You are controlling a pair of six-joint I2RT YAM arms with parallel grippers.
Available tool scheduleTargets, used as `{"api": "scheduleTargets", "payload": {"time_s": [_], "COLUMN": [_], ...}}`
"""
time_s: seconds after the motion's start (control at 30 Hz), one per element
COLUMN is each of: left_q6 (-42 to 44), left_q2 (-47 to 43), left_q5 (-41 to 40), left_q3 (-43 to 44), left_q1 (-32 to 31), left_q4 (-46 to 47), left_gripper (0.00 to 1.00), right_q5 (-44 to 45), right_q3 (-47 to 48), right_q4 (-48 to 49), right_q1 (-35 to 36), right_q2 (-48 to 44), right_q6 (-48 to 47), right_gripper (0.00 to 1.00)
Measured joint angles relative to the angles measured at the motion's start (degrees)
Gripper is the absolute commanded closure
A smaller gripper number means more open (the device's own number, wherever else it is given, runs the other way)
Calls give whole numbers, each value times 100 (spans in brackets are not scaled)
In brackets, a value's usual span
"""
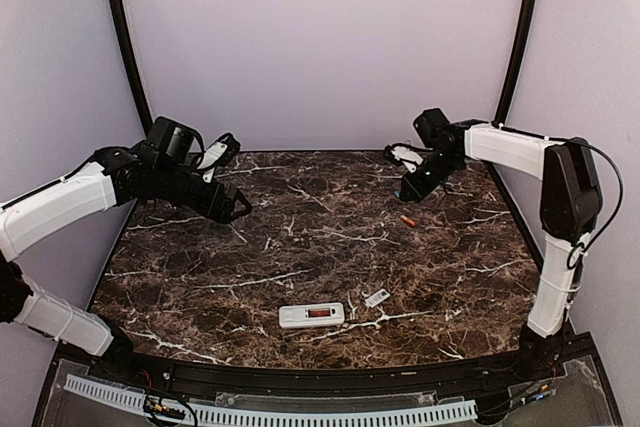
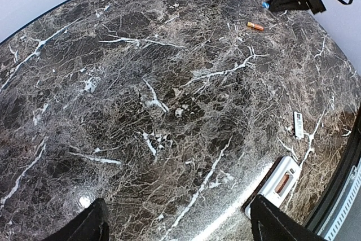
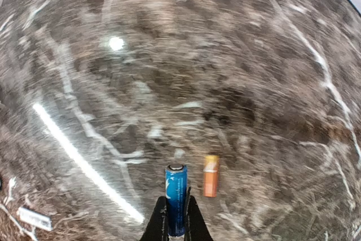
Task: Load the batteries into the remote control
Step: Pick up the battery at the center of the board, then load the battery into the battery compartment.
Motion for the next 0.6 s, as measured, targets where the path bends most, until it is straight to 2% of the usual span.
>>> {"api": "scheduleTargets", "payload": {"time_s": [0.13,0.27,0.43,0.6], "left_q6": [0,-2,-2,4], "left_q2": [-164,-361,-448,-516], "left_q5": [0,-2,-9,-35], "left_q3": [-94,-166,-251,-358], "left_q1": [4,26,76,107], "left_q4": [42,83,96,101], "left_gripper": [14,14,14,13], "right_q5": [-597,-1058,-922,-584], "right_q3": [-623,-848,-846,-846], "right_q4": [153,291,407,402], "right_q1": [970,2168,3335,3936], "right_q2": [-450,-693,-629,-293], "right_q6": [-345,-568,-664,-688], "right_gripper": [100,100,100,100]}}
